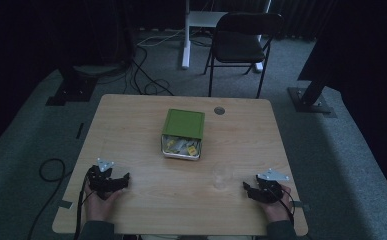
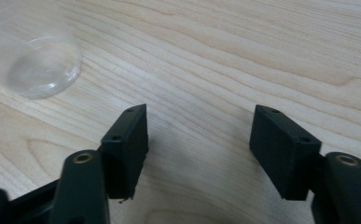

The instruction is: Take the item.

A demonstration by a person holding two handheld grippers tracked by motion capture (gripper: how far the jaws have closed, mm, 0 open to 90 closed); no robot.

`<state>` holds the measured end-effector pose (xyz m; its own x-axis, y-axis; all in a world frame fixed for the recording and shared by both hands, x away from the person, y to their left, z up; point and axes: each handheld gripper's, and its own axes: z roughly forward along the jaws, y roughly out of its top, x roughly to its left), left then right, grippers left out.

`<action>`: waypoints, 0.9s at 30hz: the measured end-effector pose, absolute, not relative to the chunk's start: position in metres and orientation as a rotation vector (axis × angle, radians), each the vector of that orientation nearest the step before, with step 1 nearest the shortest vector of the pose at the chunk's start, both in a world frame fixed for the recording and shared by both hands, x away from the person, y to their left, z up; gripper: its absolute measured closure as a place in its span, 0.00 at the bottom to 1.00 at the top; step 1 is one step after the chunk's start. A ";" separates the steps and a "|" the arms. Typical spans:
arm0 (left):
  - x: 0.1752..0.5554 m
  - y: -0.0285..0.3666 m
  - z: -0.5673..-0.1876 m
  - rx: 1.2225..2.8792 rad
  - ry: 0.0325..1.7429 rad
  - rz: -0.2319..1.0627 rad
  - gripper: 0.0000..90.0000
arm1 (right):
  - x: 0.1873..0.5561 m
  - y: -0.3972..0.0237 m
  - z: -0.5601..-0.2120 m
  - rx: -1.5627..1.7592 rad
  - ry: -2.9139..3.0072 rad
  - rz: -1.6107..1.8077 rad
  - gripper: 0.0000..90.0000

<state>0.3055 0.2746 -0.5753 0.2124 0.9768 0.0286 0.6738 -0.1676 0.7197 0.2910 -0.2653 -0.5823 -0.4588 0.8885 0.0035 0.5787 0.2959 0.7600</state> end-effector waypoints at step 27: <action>0.310 0.278 -0.572 1.947 1.510 0.659 0.18 | 0.294 -0.264 -0.584 1.313 2.139 0.992 0.30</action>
